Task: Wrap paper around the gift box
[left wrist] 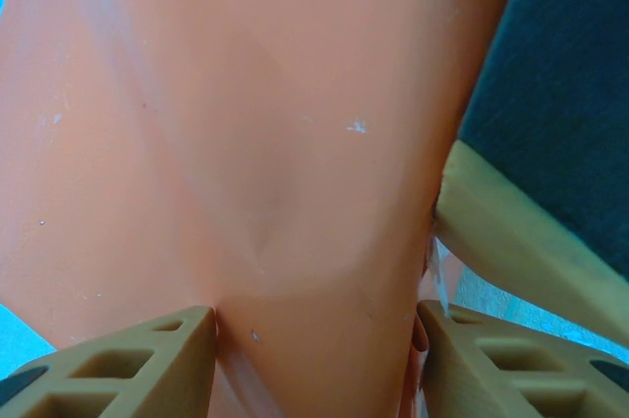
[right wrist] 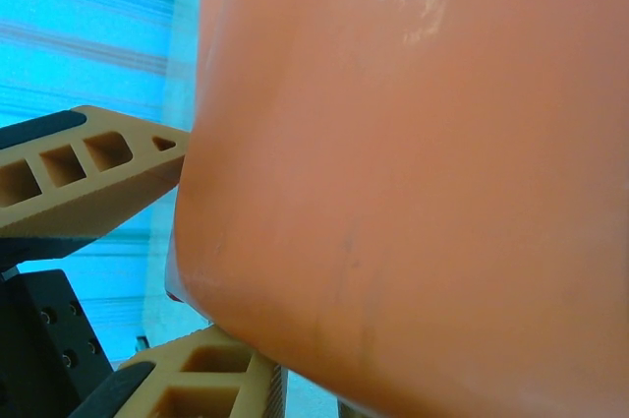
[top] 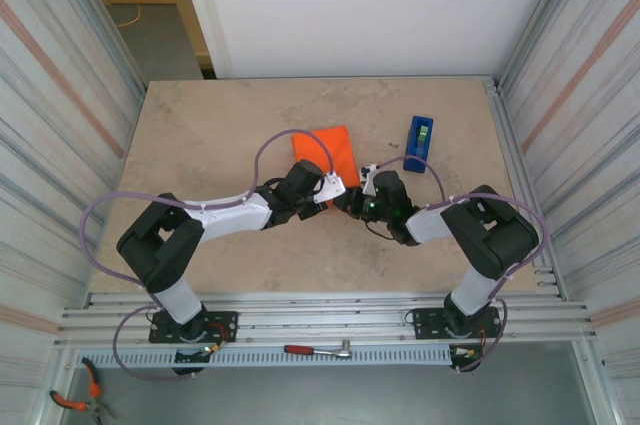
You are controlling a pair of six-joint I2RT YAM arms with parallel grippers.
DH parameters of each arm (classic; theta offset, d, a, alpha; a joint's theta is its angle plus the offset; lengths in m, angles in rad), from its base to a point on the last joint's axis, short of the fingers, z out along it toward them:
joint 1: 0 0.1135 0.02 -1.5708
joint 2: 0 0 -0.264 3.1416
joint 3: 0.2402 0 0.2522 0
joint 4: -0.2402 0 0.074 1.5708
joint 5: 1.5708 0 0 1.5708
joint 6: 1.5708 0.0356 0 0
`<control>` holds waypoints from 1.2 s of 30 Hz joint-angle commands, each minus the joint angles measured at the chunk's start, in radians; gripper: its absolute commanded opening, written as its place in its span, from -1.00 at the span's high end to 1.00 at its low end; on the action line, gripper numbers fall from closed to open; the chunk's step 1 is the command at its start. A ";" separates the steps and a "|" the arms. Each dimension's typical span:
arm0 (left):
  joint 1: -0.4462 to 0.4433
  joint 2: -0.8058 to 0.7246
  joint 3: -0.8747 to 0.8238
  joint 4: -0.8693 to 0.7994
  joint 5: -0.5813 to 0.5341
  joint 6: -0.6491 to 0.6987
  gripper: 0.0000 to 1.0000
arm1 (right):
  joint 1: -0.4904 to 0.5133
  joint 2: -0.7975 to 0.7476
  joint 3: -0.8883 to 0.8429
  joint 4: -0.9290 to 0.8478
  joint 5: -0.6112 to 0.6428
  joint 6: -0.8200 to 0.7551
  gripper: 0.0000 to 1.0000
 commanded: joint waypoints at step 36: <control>-0.018 0.035 -0.002 -0.074 0.039 0.001 0.06 | -0.029 -0.035 0.002 0.006 -0.020 0.003 0.58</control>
